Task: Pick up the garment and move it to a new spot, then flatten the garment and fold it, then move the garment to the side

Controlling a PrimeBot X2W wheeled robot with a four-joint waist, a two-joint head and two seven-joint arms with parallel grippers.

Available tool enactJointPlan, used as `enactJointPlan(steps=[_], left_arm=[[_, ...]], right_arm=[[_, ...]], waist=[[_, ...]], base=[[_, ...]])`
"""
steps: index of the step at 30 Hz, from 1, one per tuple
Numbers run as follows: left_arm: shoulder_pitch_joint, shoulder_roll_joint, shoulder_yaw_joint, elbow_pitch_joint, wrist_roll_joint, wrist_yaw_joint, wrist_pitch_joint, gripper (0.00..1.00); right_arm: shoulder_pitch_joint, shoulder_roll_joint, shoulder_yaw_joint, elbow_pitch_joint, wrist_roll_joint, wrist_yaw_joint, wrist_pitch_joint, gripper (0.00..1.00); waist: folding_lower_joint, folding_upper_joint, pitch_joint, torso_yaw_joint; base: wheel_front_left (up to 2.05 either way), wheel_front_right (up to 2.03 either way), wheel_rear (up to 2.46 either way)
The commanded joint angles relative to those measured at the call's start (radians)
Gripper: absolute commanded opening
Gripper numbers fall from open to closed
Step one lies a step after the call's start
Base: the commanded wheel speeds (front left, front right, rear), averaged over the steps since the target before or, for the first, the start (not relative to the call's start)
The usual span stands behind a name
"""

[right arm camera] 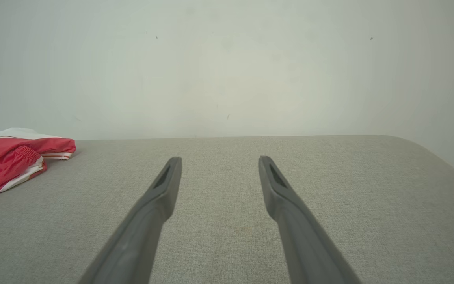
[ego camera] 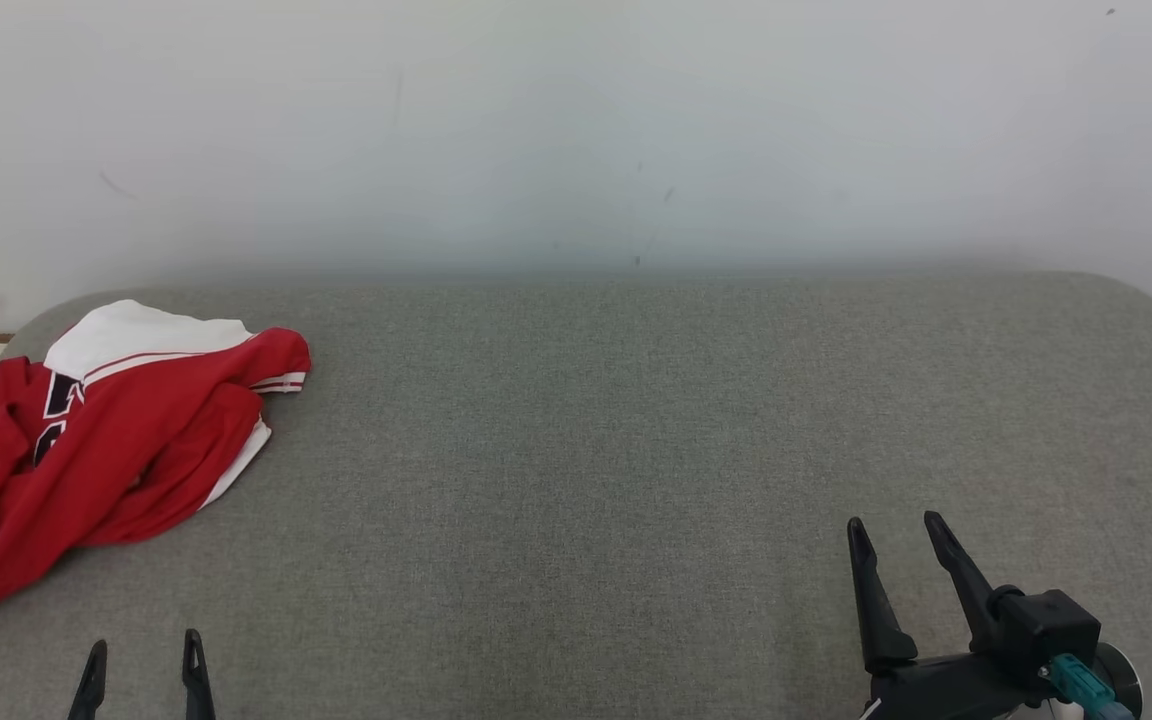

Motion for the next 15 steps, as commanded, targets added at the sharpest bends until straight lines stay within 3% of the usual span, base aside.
enactJointPlan(steps=[1, 15], left_arm=[[0.011, 0.007, 0.0, -0.005, -0.003, 0.005, -0.001, 1.0], [0.02, 0.015, 0.006, -0.012, -0.027, 0.006, 0.017, 1.0]], right_arm=[[0.007, 0.002, -0.001, -0.005, 0.007, 0.0, 0.004, 1.0], [0.012, 0.003, 0.004, -0.004, 0.025, 0.0, 0.01, 1.0]], waist=[[-0.0001, 0.0, 0.0, 0.0], [-0.0001, 0.0, -0.004, 0.002]], base=[[0.0, 0.0, 0.0], [0.0, 0.0, 0.0]])
